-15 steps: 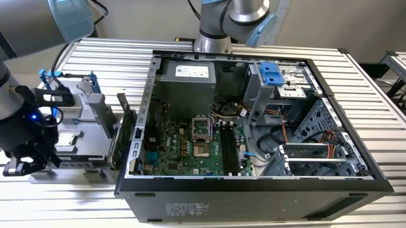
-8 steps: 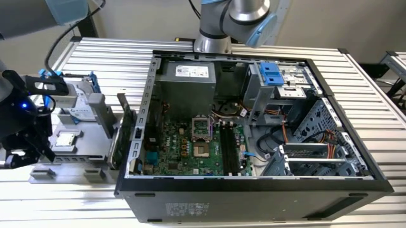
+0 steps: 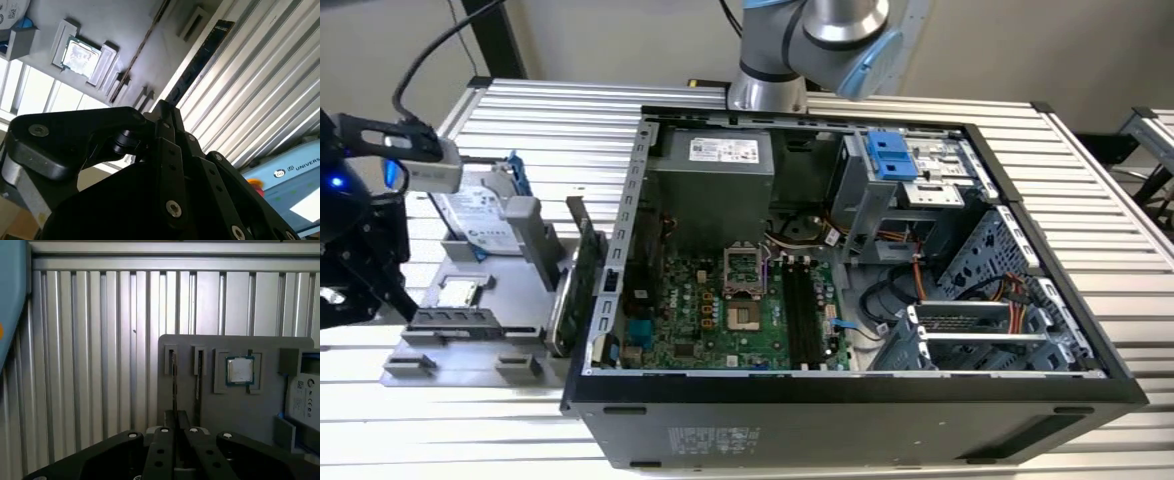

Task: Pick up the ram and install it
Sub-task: 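Pick up the ram and move it above insertion slot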

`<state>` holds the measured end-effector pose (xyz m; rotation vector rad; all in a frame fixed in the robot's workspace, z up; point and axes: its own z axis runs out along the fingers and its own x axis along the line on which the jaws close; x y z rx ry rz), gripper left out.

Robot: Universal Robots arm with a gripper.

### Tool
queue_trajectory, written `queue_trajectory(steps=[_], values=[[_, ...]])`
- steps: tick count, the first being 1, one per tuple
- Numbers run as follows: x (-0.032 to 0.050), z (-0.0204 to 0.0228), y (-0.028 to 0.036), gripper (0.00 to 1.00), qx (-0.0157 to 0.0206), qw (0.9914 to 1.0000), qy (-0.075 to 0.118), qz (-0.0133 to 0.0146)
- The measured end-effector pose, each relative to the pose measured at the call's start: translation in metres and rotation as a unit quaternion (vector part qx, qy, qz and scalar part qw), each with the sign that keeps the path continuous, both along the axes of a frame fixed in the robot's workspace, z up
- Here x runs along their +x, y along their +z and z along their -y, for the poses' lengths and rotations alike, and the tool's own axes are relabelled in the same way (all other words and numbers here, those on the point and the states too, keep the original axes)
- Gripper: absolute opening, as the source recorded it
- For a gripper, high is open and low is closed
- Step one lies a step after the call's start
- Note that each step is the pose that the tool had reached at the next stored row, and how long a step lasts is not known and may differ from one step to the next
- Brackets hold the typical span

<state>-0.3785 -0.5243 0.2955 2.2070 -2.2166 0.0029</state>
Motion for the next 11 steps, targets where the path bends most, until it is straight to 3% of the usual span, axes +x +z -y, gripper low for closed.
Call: queue_trajectory(steps=[11], values=[[0.0,0.0,0.0498,0.0,0.0001,1.0,0.0,0.0001]])
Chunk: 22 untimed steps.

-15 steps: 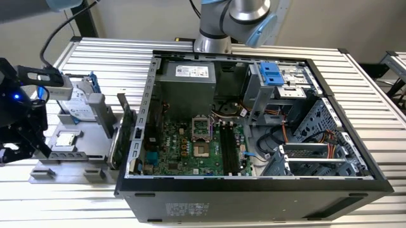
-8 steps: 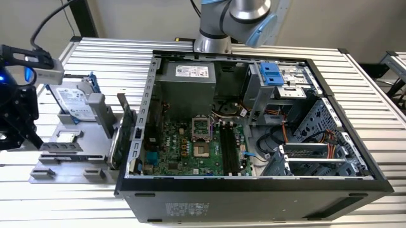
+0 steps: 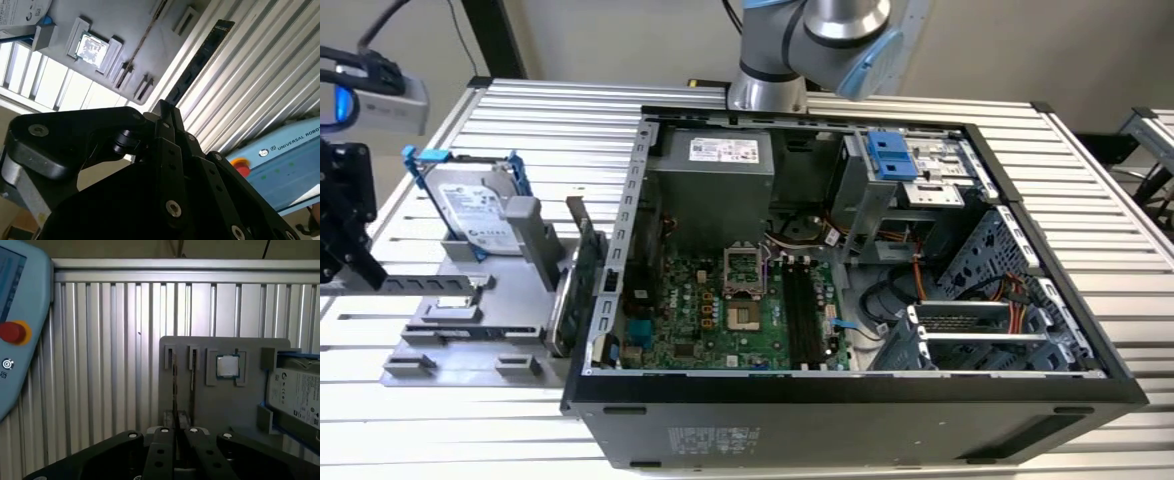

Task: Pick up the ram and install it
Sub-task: 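Pick up the ram and move it above insertion slot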

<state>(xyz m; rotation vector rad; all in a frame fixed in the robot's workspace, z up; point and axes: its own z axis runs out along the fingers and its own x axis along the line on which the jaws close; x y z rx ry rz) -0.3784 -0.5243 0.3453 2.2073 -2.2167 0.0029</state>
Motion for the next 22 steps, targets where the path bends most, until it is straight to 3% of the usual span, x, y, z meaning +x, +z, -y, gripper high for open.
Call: queue_trajectory(steps=[22], values=[[0.0,0.0,0.1001,0.0,0.0,1.0,0.0,0.0]])
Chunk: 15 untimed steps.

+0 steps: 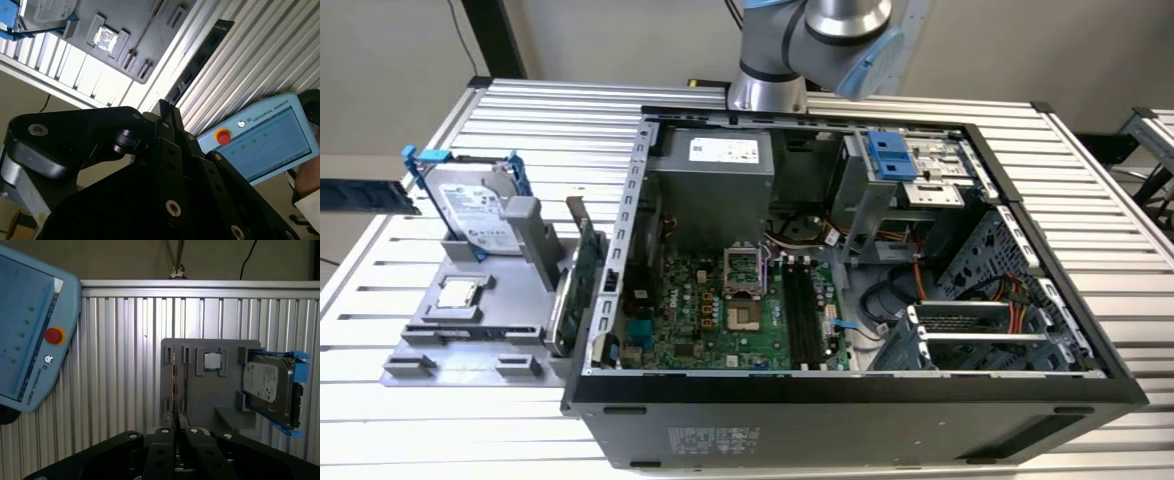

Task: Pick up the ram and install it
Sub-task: 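Pick up the ram and move it above insertion slot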

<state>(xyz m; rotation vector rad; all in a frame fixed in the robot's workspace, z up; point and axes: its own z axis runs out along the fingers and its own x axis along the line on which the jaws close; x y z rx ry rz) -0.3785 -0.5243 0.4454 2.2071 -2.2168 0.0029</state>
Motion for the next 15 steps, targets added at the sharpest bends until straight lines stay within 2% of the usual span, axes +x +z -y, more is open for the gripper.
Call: queue_trajectory(steps=[7,8,11,15], values=[[0.0001,0.0,0.0315,0.0,0.0,1.0,0.0,-0.0002],[0.0003,0.0,0.0321,0.0,-0.0002,1.0,0.0,-0.0014],[0.001,0.0,0.032,0.0,-0.0004,1.0,0.0,-0.0015],[0.0177,0.0,0.0318,0.0,-0.0003,1.0,0.0,-0.0018]])
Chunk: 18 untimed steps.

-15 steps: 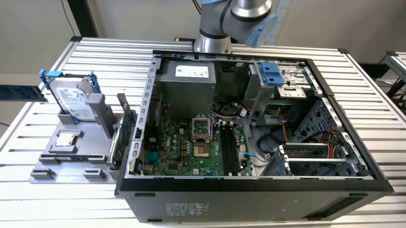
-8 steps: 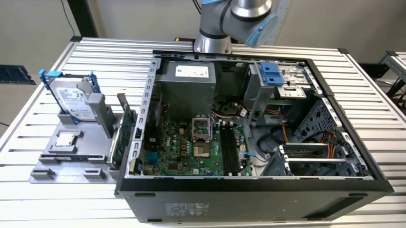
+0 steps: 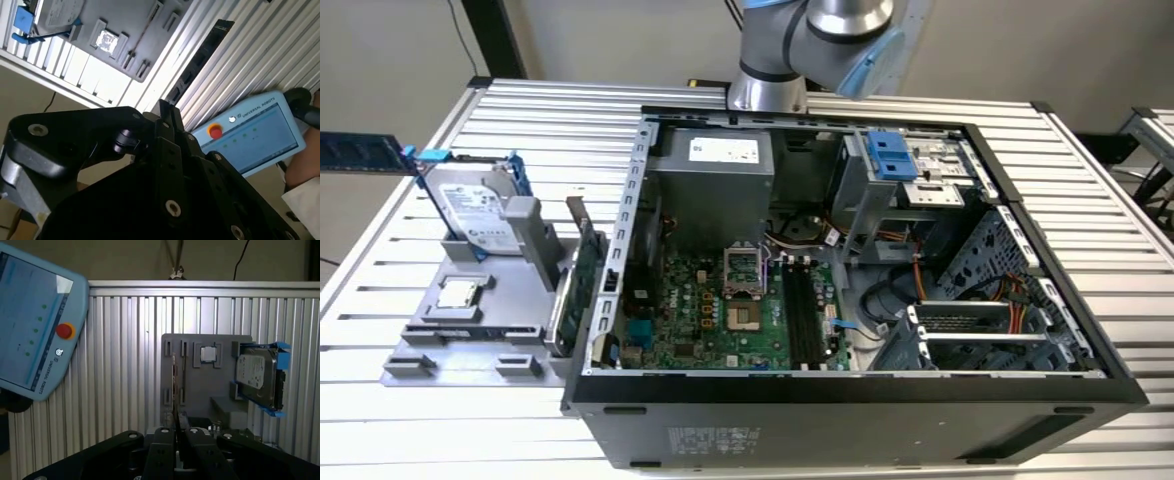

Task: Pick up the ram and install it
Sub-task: 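Pick up the ram and move it above insertion slot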

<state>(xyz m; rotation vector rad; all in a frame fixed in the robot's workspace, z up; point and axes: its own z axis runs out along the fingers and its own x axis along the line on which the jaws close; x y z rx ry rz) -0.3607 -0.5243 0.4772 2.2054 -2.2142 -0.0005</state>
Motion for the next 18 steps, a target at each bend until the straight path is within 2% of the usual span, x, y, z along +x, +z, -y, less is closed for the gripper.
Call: queue_trajectory(steps=[18], values=[[0.0819,0.0,-0.0039,0.0,0.0,1.0,0.0,-0.0001]])
